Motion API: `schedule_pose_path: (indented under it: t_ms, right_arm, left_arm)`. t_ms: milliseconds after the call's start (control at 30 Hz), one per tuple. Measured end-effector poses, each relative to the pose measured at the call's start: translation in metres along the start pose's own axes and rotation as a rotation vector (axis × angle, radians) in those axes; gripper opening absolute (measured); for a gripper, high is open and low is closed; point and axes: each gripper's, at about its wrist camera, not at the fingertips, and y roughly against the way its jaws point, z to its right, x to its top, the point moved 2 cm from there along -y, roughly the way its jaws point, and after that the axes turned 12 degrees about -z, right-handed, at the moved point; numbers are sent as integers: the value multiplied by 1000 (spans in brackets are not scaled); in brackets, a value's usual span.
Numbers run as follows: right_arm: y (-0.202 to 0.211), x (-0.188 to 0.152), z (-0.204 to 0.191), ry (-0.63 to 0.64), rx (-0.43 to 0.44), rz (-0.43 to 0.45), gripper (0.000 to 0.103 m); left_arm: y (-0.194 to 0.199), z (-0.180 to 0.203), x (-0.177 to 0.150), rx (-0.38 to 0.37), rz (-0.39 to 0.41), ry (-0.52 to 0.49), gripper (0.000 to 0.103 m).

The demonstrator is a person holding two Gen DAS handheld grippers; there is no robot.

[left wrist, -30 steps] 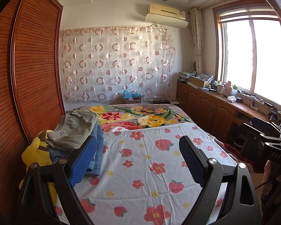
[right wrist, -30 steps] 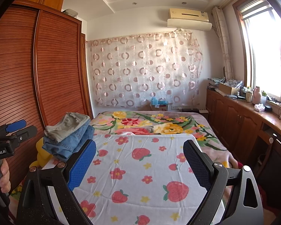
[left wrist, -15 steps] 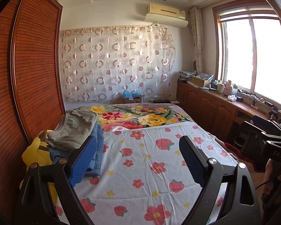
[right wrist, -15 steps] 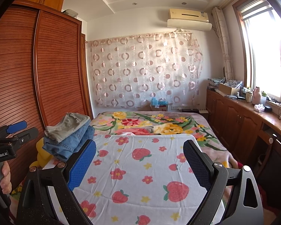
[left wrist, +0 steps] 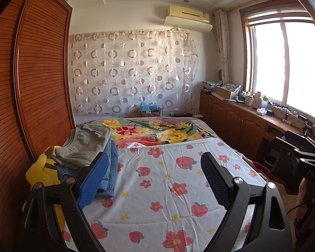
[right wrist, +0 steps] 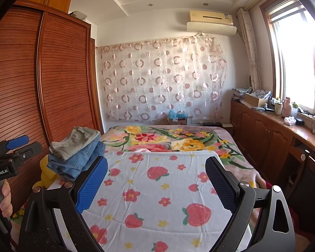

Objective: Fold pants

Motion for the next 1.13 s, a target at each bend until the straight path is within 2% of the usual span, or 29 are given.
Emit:
schedule_pose_path:
  t_ms: [1133]
  right_arm:
    - [0,-2,-1,6,1,3,95]
  left_arm:
    - [0,2,0,0,-1,-1,90]
